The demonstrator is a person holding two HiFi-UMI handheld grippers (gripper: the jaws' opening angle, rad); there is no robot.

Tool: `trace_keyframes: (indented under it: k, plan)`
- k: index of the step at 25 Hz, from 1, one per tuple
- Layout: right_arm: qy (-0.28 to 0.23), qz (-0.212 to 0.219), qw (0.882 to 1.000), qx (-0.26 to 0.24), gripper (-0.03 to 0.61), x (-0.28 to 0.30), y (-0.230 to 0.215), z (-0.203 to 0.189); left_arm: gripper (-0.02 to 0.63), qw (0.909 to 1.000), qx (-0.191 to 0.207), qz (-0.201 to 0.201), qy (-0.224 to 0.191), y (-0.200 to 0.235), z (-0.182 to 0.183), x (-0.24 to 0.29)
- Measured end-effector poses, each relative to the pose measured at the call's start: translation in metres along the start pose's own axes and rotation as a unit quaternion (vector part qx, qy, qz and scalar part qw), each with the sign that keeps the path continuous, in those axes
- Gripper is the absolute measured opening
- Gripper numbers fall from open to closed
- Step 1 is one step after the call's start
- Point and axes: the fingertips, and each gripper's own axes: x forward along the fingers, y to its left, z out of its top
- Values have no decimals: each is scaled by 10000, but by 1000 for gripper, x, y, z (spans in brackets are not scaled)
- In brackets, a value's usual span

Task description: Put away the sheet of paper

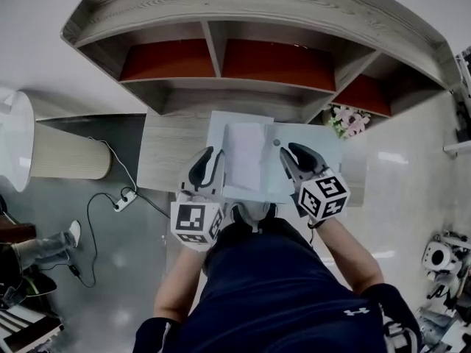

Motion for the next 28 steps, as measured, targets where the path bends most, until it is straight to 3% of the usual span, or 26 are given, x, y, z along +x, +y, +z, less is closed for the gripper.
trace_keyframes:
  k: [4,9,15,18,23,28]
  plan:
    - [-738,32,9956,-585,87,-29,23,52,92,9982,232,-256,-498,-31,37,-11]
    - [-1676,-92,9778,-1255,67,-72,52,112,91,9934,392,-410,-992,-56,84,-28]
    - [-2377,50,9564,-1697,64,-102,87,151,84,9851,-4,-948,-1437,-76,127,-51]
    - [-2506,13,9536,-1667,63,-108,88,154,81,9822,15,-1002,-1590,-81,134,-57]
    - [-2321,-83,9602,-1553,63,-105,78,144,81,9847,-94,-956,-1455,-72,124,-53]
    - [-2337,-163,9592,-1586,62,-106,74,144,81,9852,-127,-931,-1434,-70,123,-51]
